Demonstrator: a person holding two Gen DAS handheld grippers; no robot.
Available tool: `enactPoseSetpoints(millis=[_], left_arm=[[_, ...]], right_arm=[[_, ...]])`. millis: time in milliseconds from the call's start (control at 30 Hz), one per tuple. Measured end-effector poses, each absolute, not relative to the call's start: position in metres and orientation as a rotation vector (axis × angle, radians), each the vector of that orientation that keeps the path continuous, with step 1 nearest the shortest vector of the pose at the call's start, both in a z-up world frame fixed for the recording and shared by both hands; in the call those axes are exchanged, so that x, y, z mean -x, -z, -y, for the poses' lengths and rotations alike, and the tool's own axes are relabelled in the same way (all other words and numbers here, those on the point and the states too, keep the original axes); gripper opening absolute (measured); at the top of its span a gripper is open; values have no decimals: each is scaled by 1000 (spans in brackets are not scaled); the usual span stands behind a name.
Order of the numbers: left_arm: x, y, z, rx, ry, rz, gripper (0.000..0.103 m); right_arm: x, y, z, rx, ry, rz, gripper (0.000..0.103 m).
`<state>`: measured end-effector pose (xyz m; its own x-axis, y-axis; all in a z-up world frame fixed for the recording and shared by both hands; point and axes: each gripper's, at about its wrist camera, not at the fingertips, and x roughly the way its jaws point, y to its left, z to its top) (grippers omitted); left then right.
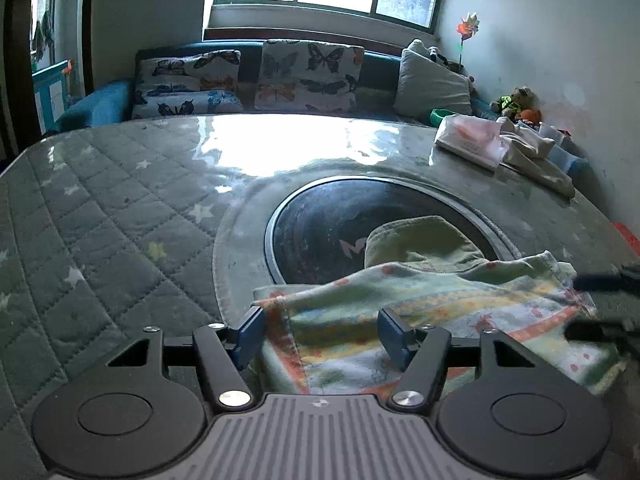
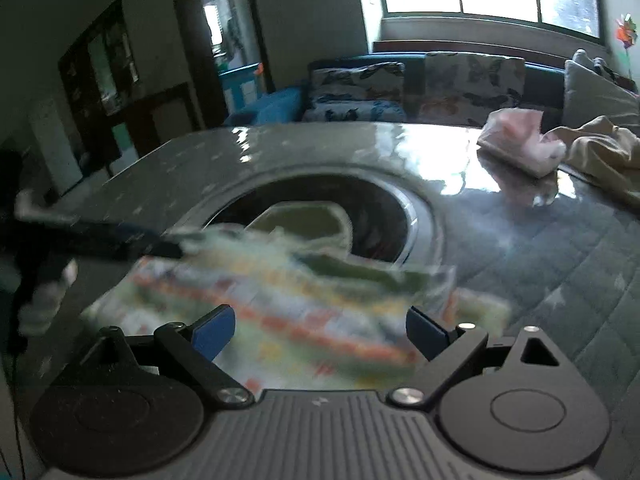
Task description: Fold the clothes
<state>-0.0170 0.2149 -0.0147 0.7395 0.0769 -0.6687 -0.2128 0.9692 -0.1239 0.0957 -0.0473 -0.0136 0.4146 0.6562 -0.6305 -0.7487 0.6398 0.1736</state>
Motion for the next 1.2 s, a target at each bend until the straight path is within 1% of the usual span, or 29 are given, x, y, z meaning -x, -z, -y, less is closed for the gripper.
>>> enactPoseSetpoints(millis=[67, 133, 200, 233, 400, 567, 700, 800, 867, 900, 1100, 1200], left_arm=[[13, 15, -217, 200, -160, -733, 68], [10, 16, -217, 190, -170, -750, 70], [8, 17, -218, 186, -183, -768, 74], [8, 18, -219, 187, -189, -777, 74], [10, 18, -221, 187, -208, -791, 83], [15, 16, -218, 183, -223, -787, 88], [21, 13, -213, 172, -231, -781, 97], [28, 11, -208, 160, -229, -772, 101], [32, 10, -205, 155, -229, -769, 103], [34, 9, -204, 156, -229, -770, 103], [47, 8, -199, 181, -239, -764, 103], [55, 6, -199, 201, -251, -757, 103]], right_arm=[[-111, 16, 44, 133, -870, -738, 89], [-125, 22, 43, 126, -850, -766, 83], [-135, 27, 43, 120, -826, -780, 81], [-138, 28, 44, 116, -815, -784, 78], [-132, 19, 47, 122, -806, -761, 78], [-112, 13, 44, 153, -844, -739, 77], [-93, 8, 41, 169, -882, -727, 78], [-77, 4, 40, 170, -916, -717, 79], [-63, 2, 39, 177, -953, -709, 83], [-54, 3, 38, 185, -975, -707, 86], [-19, 15, 40, 239, -1026, -696, 93], [-4, 22, 43, 270, -1031, -676, 99]])
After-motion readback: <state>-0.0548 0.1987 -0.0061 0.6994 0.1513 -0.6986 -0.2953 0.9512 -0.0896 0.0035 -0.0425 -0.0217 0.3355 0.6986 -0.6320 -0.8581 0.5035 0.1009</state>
